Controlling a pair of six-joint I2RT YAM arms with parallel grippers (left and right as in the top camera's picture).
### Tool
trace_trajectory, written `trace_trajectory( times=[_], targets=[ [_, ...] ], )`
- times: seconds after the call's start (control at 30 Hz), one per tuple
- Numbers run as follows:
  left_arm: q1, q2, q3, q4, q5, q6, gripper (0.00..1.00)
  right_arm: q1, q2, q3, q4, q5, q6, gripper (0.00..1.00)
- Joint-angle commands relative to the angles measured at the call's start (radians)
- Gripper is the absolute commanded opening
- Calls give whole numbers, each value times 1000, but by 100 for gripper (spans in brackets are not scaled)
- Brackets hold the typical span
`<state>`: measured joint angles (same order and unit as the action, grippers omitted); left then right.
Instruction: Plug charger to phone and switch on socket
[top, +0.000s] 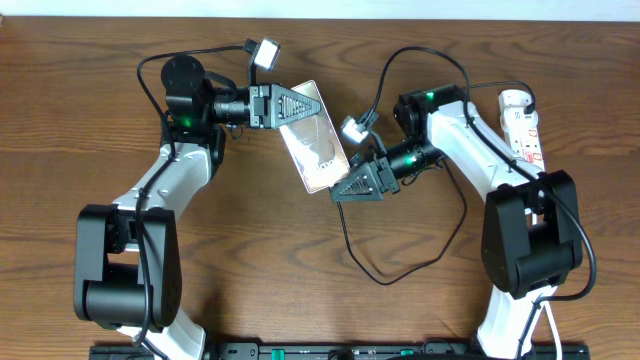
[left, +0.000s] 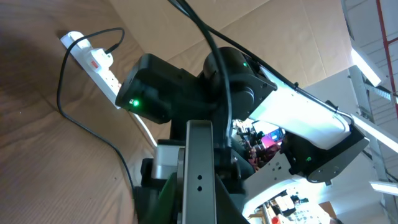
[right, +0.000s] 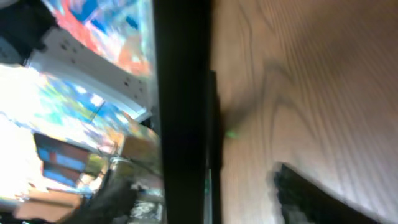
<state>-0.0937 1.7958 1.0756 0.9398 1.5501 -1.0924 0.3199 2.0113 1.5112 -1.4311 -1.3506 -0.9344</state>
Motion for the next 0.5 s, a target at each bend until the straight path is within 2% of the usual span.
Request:
trace_trajectory(
  times=[0.0, 0.03, 0.07, 0.37, 0.47],
  targets=[
    [6, -10, 5, 5, 21, 0, 7, -11, 3, 13, 2, -29, -11, 92],
    [9, -10, 5, 5, 21, 0, 7, -11, 3, 13, 2, -29, -11, 98],
    [13, -10, 5, 5, 21, 0, 7, -11, 3, 13, 2, -29, -11, 99],
    [71, -3, 5, 2, 21, 16, 7, -14, 3, 13, 2, -28, -12, 99],
    [104, -1, 5, -52, 20, 32, 7, -21, 3, 13, 3, -27, -12, 99]
  ],
)
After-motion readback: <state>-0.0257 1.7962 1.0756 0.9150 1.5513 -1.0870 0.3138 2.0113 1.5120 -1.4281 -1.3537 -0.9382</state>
